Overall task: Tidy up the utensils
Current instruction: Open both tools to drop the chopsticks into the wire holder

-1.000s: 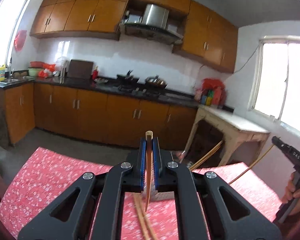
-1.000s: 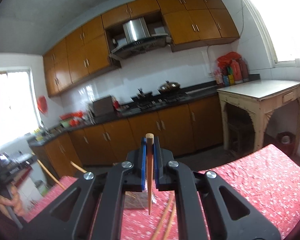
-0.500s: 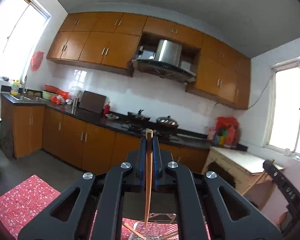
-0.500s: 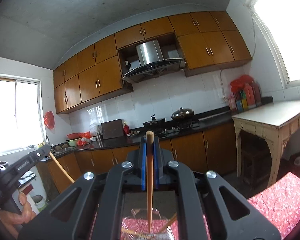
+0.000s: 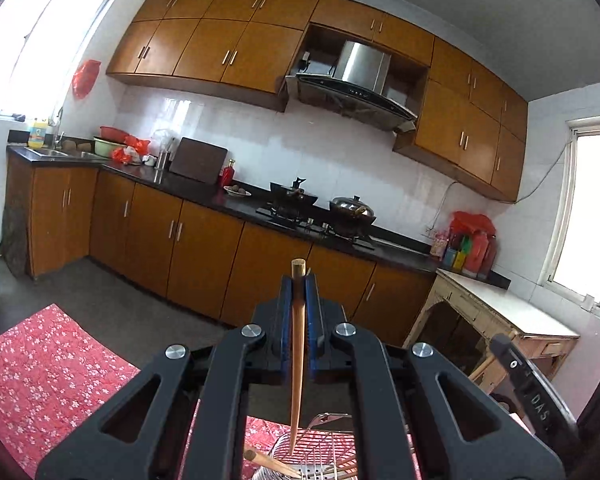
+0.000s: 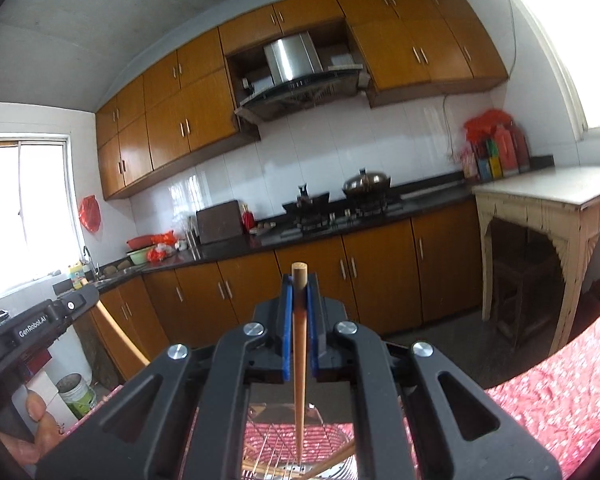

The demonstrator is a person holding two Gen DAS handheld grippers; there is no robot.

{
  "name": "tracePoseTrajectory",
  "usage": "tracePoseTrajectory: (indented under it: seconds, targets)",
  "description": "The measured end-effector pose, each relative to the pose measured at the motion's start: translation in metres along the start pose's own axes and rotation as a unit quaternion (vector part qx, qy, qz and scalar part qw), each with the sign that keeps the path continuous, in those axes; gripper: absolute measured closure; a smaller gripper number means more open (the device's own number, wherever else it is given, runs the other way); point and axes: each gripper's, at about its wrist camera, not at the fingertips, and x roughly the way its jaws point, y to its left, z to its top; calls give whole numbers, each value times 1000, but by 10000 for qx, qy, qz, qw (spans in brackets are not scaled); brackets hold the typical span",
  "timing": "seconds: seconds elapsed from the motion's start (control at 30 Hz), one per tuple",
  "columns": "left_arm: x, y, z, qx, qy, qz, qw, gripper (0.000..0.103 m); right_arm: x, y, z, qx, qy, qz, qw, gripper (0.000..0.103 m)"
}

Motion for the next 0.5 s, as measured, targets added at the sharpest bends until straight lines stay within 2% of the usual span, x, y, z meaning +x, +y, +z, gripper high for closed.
tracePoseTrajectory:
  seconds: [0.23, 0.3, 0.4, 0.5]
  targets:
    - [14, 4, -11, -2, 339, -12, 9994, 96, 21, -12, -18, 280, 460, 9, 9985, 94]
    - [15, 6, -11, 3, 457, 29, 9990, 96, 24, -16, -22, 300, 599, -79, 9977, 90]
    - [12, 9, -8, 29, 502, 90, 9987, 96, 21, -19, -22, 284, 638, -235, 9973, 77]
    - [7, 11, -2, 37, 524, 143, 9985, 95, 9, -21, -17, 288, 562, -334, 9974, 76]
